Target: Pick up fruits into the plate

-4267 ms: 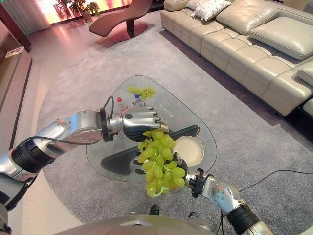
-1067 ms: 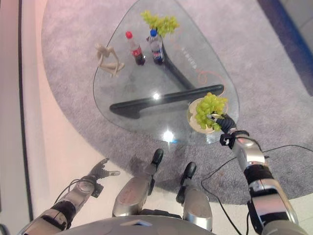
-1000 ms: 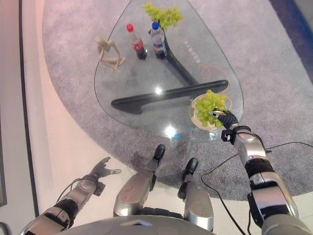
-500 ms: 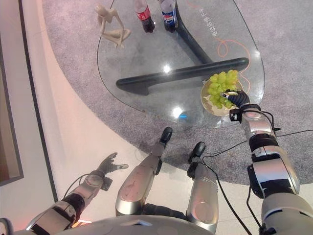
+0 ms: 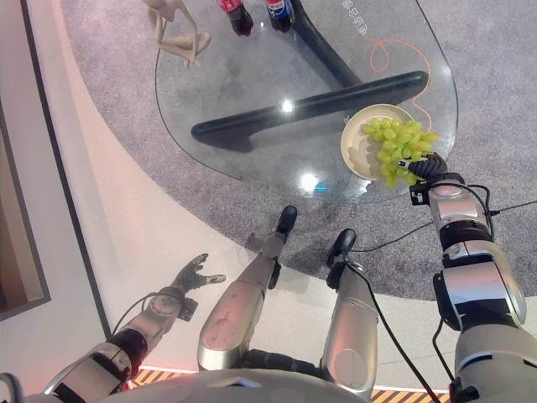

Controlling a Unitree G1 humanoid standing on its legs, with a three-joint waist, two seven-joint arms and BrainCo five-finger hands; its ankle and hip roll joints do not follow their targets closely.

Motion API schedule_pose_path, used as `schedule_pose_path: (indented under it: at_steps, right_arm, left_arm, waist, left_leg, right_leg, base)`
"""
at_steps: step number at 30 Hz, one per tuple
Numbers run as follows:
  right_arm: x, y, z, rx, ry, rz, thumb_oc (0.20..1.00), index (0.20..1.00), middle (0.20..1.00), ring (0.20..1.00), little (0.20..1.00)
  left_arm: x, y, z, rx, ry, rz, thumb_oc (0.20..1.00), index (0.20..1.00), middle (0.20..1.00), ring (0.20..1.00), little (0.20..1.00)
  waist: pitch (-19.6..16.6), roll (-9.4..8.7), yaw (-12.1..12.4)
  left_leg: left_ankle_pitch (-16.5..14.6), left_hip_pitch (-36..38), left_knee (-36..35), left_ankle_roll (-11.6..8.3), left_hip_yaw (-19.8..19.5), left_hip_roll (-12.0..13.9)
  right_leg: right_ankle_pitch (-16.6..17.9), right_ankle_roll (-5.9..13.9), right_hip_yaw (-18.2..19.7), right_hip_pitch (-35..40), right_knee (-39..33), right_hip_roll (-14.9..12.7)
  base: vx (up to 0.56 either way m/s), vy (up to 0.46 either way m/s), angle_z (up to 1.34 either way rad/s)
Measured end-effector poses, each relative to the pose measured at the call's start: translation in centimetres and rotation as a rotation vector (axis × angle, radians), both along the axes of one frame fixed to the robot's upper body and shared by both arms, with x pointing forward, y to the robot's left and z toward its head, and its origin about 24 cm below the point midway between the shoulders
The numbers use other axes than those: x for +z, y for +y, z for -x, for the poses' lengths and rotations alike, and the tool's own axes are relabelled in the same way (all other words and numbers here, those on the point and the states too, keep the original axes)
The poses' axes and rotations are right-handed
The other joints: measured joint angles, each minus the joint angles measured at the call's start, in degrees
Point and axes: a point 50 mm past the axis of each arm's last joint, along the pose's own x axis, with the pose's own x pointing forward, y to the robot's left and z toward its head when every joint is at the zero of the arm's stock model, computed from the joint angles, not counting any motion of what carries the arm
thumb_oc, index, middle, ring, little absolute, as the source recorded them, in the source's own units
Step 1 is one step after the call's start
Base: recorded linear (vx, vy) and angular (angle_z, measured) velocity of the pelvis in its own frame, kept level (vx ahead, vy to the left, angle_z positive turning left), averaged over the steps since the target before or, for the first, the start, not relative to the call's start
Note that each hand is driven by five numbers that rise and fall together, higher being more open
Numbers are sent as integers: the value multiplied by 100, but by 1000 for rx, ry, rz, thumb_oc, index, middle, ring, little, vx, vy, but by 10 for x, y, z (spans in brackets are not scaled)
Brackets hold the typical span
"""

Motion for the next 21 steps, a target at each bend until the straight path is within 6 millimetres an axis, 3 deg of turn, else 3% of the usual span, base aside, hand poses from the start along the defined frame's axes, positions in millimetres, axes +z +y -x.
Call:
schedule_pose_path:
  at_steps: [11,21]
  right_arm:
    - [20,10,-10,23,-58,86,1000,1000,1000,1000,1000]
    - [30,40,-13,179,-188,98,1000,1000,1000,1000,1000]
  left_arm:
    - [12,-12,-11,-61,-68,41,1000,1000,1000,1000,1000]
    - [14,-13,-14,-58,-69,64,1000,1000,1000,1000,1000]
  waist:
    - [11,22,-14]
    - [19,8,-53]
  left_leg:
    - [3,-216,55,0,100,7]
    - [-27,66,53,47,120,7]
  right_leg:
    - [-14,-50,94,-280,105,21]
    - [10,-65,88,80,-58,22]
  base:
    - [-14,3,-4]
    - [6,17,0]
